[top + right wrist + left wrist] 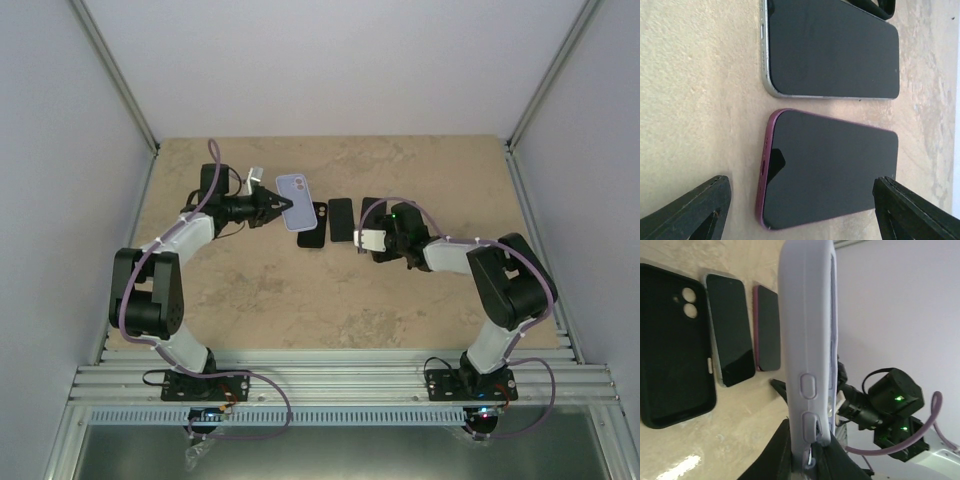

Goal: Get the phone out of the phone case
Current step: Place the phone at the center of the board.

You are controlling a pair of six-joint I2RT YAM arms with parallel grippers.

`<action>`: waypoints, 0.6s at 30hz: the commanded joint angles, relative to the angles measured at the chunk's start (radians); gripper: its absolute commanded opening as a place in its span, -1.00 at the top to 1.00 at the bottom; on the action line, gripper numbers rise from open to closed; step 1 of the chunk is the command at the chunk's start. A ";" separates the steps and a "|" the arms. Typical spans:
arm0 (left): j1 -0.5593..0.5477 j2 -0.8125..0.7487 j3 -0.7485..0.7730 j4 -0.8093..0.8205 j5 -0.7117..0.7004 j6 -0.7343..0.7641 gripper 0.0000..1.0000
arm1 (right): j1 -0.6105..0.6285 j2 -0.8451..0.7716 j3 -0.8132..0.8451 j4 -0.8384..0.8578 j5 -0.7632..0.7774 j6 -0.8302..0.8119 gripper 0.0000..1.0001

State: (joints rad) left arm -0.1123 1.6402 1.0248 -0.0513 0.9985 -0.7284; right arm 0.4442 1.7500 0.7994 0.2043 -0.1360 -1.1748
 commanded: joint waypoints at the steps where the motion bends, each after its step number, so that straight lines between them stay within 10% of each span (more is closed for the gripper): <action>1: 0.010 -0.029 0.075 -0.151 -0.068 0.196 1.00 | -0.022 -0.063 -0.004 -0.105 -0.052 0.021 -0.61; 18: 0.028 -0.004 0.132 -0.499 -0.337 0.664 1.00 | -0.034 -0.360 0.049 -0.254 -0.192 0.337 -0.92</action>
State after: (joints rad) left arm -0.0917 1.6463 1.1694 -0.5182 0.7361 -0.1665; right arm 0.4152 1.4540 0.8356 -0.0059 -0.2737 -0.9424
